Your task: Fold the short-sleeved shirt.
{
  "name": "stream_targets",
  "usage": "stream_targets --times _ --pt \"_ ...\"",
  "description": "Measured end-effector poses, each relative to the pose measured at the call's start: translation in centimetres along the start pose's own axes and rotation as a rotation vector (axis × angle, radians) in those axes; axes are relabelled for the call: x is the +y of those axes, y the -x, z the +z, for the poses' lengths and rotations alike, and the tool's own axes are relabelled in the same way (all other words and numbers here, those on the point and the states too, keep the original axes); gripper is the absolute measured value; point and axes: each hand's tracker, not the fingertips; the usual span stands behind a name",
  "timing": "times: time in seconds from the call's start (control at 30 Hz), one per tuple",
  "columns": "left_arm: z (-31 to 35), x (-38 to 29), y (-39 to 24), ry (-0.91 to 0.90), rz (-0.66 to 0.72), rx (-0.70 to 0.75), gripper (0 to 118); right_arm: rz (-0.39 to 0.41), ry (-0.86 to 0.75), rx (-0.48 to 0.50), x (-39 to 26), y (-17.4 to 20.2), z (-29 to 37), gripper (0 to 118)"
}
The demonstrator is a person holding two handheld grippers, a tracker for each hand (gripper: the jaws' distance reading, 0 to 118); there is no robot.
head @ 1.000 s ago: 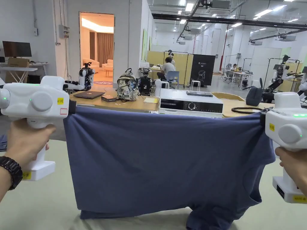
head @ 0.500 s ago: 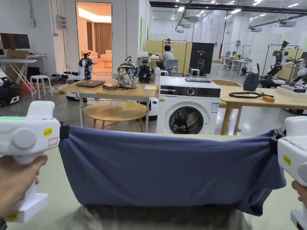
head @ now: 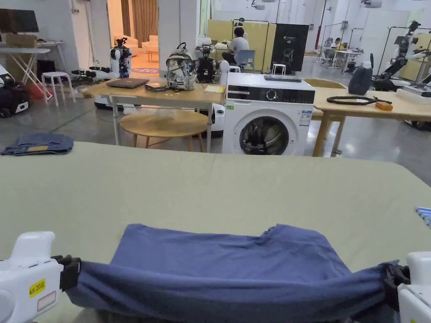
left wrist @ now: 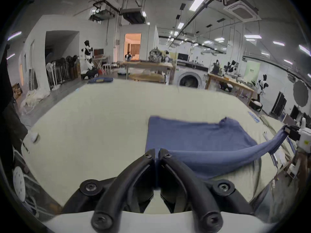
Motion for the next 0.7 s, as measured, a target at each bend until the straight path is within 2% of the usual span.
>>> stream_targets --times 0.13,0.27,0.43,0.53,0.7 --pt "-0.3 -3.3 0.4 0.118 -0.011 0.001 0 -0.044 0.131 0.032 -4.1 0.1 0.5 2" --pt "-0.9 -5.9 1.1 0.239 -0.016 0.004 0 -0.001 0.255 0.035 -7.4 0.3 0.9 2" --pt "-2.8 -8.2 1.9 0.404 -0.028 0.007 0 -0.005 0.444 0.098 -11.1 -0.5 -1.3 2" --pt "-4.4 -9.6 2.1 0.487 -0.035 0.001 0 0.026 0.545 0.128 -12.8 -0.9 -3.3 2" --pt "-6.0 -10.8 2.0 0.514 -0.051 0.015 0 0.01 0.624 0.132 -14.6 -0.8 -6.2 7"
